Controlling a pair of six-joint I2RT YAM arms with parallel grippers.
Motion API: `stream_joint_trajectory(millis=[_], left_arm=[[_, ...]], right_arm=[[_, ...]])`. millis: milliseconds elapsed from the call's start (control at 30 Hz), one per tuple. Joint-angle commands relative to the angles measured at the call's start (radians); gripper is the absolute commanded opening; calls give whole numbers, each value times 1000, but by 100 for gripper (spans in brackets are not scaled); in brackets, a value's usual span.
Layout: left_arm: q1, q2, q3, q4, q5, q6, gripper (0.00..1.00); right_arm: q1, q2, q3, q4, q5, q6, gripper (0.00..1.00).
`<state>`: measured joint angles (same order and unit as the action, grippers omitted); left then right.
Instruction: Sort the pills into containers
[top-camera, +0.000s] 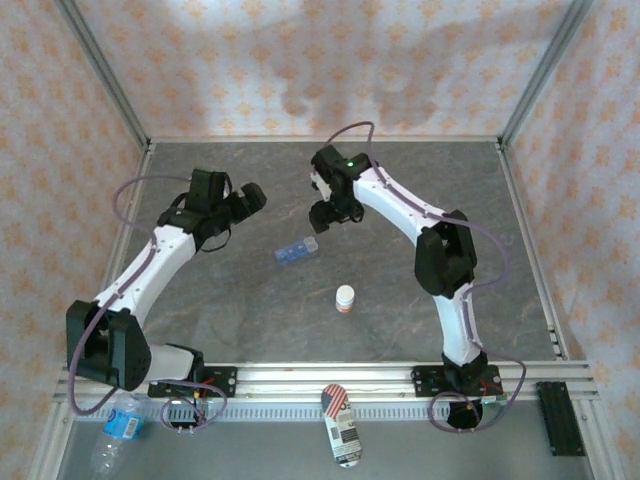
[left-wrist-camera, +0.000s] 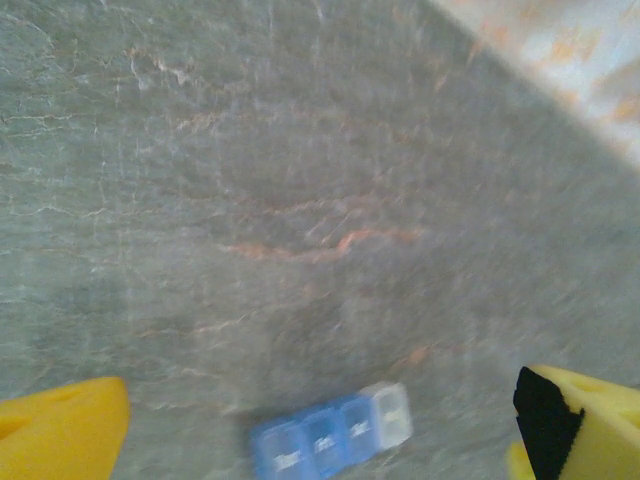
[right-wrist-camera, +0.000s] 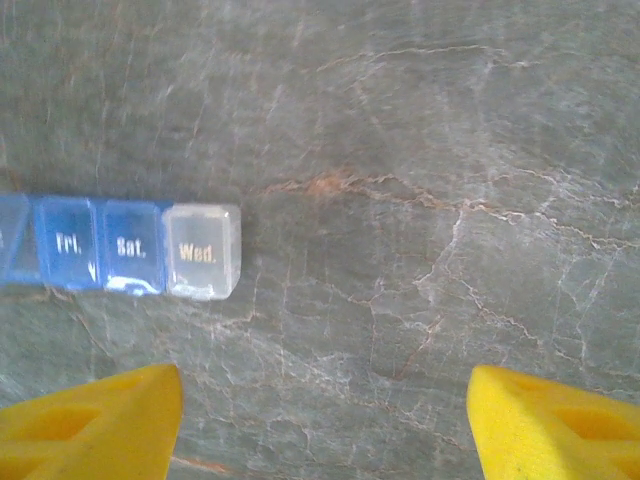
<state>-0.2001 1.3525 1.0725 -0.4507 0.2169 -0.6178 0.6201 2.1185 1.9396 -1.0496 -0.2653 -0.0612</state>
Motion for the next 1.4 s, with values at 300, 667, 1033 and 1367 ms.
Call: stream_joint_trajectory(millis=[300, 667, 1033, 1367], left_arm=[[-227, 79, 75, -317, -264, 361, 100], [-328, 169, 67, -343, -368, 407, 100], [-344, 236, 49, -284, -372, 405, 100], [-346, 300, 32, -240, -376, 405, 100]], right_arm=[[8, 116, 23, 81, -152, 187, 75], [8, 142, -7, 112, -181, 190, 74], [27, 192, 7, 104, -151, 206, 73], [27, 205, 3, 106, -127, 210, 73]])
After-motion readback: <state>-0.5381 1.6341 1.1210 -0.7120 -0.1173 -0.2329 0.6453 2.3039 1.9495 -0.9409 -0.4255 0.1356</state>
